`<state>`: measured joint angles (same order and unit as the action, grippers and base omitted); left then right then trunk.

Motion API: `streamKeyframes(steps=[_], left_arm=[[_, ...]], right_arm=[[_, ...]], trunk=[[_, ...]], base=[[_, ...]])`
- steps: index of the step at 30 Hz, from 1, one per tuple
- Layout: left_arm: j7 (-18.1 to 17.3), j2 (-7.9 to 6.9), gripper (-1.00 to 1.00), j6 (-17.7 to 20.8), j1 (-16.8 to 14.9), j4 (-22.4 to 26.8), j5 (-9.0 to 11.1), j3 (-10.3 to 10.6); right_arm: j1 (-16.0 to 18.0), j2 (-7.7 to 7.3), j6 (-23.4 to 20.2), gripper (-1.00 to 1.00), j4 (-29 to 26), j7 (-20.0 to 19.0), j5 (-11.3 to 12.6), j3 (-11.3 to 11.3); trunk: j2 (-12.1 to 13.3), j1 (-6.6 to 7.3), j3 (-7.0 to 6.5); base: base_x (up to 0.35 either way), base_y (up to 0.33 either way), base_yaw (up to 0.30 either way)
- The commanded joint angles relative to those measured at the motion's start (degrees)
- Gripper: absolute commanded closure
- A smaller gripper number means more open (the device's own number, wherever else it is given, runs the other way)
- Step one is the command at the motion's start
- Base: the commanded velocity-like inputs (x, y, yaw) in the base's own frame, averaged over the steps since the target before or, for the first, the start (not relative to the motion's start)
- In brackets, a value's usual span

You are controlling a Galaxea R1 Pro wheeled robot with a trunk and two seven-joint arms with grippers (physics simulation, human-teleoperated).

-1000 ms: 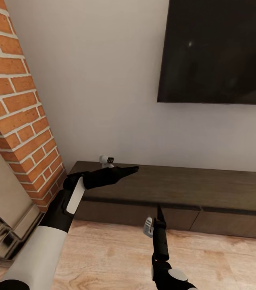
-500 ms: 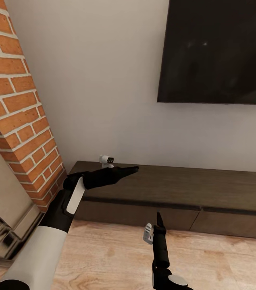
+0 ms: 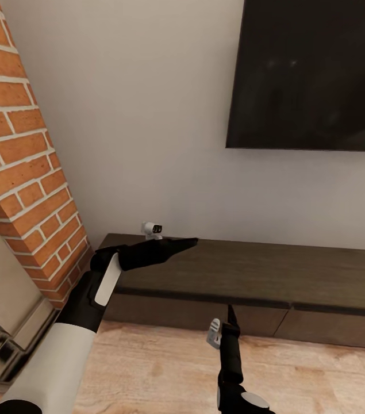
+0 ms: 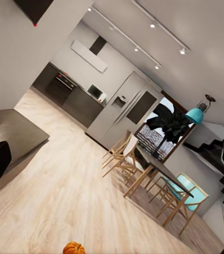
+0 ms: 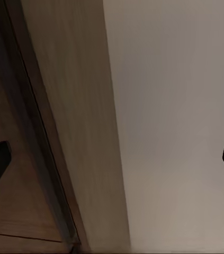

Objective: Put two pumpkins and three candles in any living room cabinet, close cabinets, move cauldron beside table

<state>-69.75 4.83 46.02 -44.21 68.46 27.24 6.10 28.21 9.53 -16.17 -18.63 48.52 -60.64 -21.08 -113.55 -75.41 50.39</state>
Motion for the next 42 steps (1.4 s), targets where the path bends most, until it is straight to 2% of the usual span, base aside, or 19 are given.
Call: streamKeyframes(steps=[1,3,42], left_arm=[[-0.01,0.00,-1.00,0.01,0.00,0.00,0.00,0.02],[-0.10,0.00,-1.00,-0.04,0.10,-0.04,0.03,-0.01],[-0.10,0.08,-1.00,-0.32,0.17,0.09,0.01,0.06]], right_arm=[[0.00,-0.01,0.00,-1.00,0.00,0.00,0.26,-0.01],[0.00,-0.03,0.05,-1.00,0.00,0.00,0.59,-0.01],[0.00,-0.19,1.14,-1.00,-0.23,0.62,0.01,-0.37]], trunk=[[0.00,0.00,0.00],[0.00,0.00,0.00],[-15.64,-8.57,7.00]], base=[[0.003,0.000,0.000],[0.001,0.000,0.000],[0.000,0.000,0.000]])
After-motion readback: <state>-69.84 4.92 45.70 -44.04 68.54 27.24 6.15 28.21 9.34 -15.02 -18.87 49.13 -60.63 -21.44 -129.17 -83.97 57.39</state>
